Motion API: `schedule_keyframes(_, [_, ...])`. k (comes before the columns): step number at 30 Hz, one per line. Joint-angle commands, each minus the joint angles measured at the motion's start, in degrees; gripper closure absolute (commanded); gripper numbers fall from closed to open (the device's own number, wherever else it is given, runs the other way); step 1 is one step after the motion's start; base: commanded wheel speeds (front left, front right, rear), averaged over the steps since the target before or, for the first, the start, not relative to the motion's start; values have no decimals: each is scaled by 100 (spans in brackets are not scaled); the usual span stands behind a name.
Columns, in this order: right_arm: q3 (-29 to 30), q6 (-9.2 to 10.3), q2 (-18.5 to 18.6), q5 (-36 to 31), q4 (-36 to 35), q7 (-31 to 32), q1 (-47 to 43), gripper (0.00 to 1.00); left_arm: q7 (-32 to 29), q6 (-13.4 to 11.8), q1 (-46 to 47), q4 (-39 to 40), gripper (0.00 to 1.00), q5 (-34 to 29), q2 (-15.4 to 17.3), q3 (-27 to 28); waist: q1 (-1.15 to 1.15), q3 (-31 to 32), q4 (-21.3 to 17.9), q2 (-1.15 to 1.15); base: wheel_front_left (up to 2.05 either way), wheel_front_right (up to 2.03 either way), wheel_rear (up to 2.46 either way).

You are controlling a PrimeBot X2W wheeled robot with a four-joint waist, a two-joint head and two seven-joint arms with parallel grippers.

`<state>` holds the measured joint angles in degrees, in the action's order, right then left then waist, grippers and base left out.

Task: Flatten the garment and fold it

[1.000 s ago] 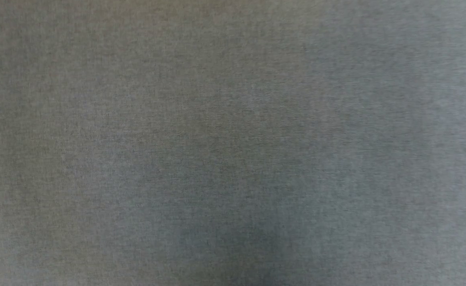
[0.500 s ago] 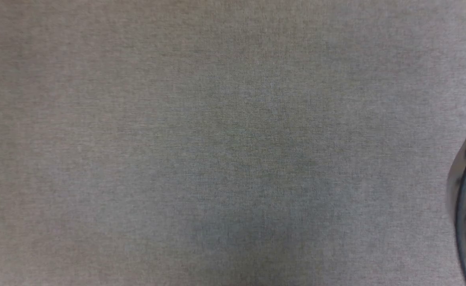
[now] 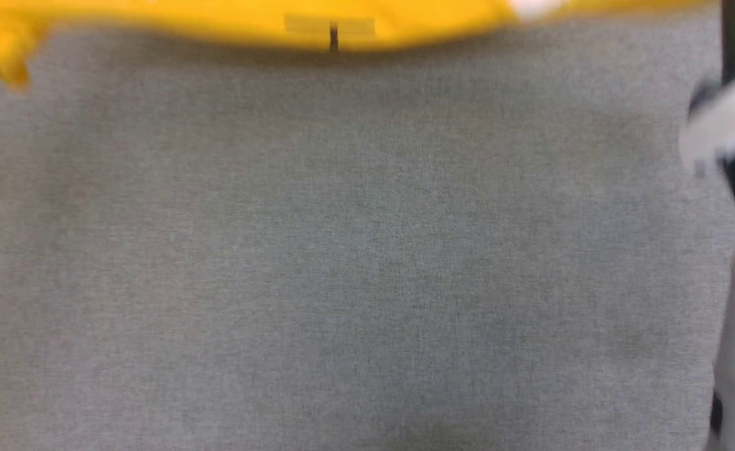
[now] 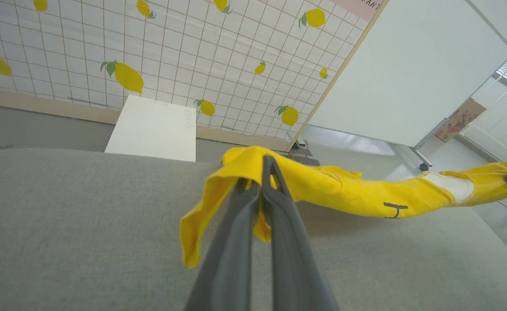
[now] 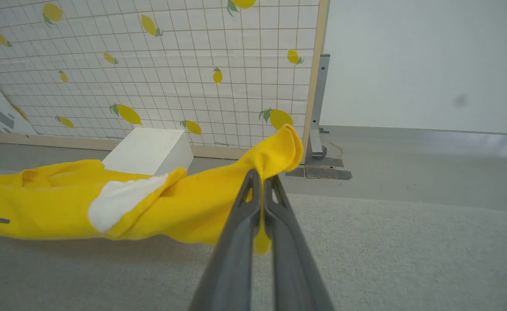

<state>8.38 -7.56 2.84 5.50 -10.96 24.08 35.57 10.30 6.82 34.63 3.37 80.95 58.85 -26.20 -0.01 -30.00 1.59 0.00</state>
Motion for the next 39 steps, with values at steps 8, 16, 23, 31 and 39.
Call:
schedule_keyframes(8, [722, 8, 4, 1191, -1158, 1361, -2202, 100, 236, 56, -2464, 748, 100, 1085, 713, -173, 1, 759, 73, 0, 0, 0, 0])
schedule_keyframes(16, [781, 8, 4, 1953, -940, 1794, -4003, 100, 365, -130, -3782, 677, 100, 894, 537, -714, 1, 1377, 106, 0, 0, 0, 0])
schedule_keyframes(23, [1120, 8, 4, 1981, -626, 2566, -5120, 100, -281, -275, -4299, 841, 100, 1135, 386, -1365, 1, 1818, 150, 0, 0, 0, 0])
schedule_keyframes(31, [1736, 8, 4, 2386, -717, 3352, -5834, 100, -263, -352, -4761, 1171, 100, 1402, 714, -1421, 1, 2268, 220, 0, 0, 0, 0])
schedule_keyframes(39, [1321, 8, 4, 2410, -878, 2962, -5774, 100, 250, -684, -4437, 1419, 100, 699, 368, -1209, 1, 2289, 280, 0, 0, 0, 0])
